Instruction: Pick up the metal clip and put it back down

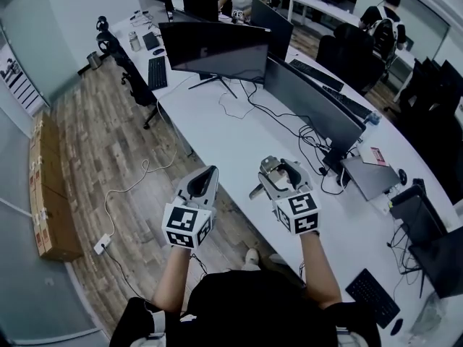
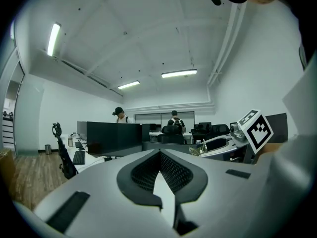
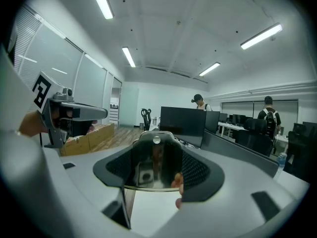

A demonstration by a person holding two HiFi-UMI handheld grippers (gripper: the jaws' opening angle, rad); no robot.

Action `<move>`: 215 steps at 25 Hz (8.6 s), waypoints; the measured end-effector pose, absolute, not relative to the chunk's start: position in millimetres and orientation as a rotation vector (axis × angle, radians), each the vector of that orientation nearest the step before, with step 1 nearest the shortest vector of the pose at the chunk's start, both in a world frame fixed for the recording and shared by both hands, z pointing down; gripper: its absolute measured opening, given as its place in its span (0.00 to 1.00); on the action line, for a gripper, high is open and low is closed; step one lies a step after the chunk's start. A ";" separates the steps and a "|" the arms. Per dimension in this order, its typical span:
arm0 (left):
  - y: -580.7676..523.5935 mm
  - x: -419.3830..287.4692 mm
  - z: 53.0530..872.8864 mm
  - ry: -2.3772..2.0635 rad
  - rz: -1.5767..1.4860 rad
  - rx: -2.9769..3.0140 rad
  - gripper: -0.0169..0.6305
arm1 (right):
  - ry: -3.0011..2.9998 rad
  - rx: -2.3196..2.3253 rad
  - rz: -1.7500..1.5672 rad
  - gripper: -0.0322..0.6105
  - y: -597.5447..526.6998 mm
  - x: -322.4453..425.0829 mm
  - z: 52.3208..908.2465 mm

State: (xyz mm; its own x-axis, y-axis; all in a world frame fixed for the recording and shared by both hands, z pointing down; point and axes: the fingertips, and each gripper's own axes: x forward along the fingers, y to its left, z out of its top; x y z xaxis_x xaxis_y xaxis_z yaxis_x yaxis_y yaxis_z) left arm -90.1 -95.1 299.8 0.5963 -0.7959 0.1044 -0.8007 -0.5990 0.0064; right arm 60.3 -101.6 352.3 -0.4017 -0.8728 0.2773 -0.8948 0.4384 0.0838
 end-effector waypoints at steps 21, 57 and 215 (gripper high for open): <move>-83.9 -94.8 271.3 -1.395 0.067 2.803 0.04 | -2.438 1.562 -0.021 0.49 -95.5 62.3 311.7; -132.4 -68.2 381.6 -1.281 0.247 2.592 0.04 | -2.364 1.404 0.204 0.49 -132.5 70.7 413.1; -158.4 -62.1 471.7 -1.231 0.388 2.467 0.04 | -2.137 1.288 0.408 0.11 -137.9 92.6 552.7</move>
State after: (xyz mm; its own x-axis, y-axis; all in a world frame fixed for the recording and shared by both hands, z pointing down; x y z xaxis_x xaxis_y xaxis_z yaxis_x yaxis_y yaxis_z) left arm -62.1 -158.4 471.7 0.5837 -0.7102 0.3936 -0.8075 -0.5583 0.1902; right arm 92.6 -137.9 552.7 -0.3459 -0.6900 0.6358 -0.8758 0.4806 0.0452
